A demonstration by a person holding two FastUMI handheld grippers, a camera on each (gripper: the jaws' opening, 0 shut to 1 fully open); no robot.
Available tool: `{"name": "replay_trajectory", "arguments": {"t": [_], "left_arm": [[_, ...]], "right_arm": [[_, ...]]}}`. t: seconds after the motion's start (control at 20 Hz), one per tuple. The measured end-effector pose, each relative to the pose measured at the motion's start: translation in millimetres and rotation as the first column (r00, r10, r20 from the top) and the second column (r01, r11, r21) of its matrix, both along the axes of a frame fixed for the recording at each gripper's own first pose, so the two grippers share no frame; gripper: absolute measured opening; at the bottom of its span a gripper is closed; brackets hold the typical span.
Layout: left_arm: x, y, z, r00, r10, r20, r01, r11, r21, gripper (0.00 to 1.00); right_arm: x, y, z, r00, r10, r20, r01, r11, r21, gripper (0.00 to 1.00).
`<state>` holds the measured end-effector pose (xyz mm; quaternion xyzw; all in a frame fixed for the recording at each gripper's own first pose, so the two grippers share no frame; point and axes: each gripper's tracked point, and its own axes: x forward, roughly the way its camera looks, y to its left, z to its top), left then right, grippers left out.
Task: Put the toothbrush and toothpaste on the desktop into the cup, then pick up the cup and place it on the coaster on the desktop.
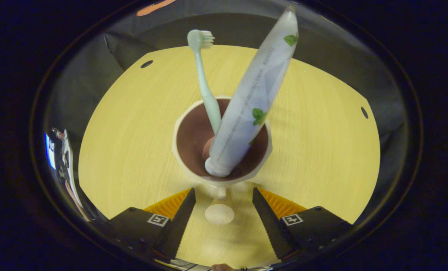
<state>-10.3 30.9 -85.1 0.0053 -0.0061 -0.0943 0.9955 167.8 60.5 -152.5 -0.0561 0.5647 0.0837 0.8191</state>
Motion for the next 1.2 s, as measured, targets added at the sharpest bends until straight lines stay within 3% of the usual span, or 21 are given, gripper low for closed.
{"name": "replay_trajectory", "arguments": {"t": [0.1,0.35,0.6,0.75,1.0,1.2], "left_arm": [[2.0,-2.2,-1.8,1.0,0.002,-0.016,-0.003,1.0,-0.004,0.83],[6.1,-9.9,-12.3,0.996,-0.002,-0.087,0.0,1.0,-0.024,0.83],[10.7,-15.7,-15.8,0.991,0.009,-0.135,-0.014,0.999,-0.042,0.83],[13.4,-18.4,-16.7,0.987,0.022,-0.157,-0.028,0.999,-0.039,0.83],[16.1,-26.5,-12.9,0.983,0.039,-0.177,-0.047,0.998,-0.041,0.83],[18.6,-37.5,-13.8,0.976,0.061,-0.209,-0.073,0.996,-0.047,0.83]], "right_arm": [[-7.0,1.1,9.3,1.0,-0.009,0.019,0.008,0.999,0.046,0.98],[-14.6,-9.4,37.1,0.988,-0.017,0.151,0.007,0.998,0.066,0.97],[-33.6,-25.5,75.5,0.95,-0.04,0.31,-0.006,0.989,0.145,0.96],[-52.1,-42.6,99.1,0.902,-0.046,0.429,-0.025,0.987,0.158,0.97],[-89.5,-82.3,132.3,0.787,-0.071,0.613,-0.027,0.988,0.149,0.97],[-117.3,-107.8,123.9,0.714,-0.09,0.694,-0.014,0.99,0.142,0.94]]}}
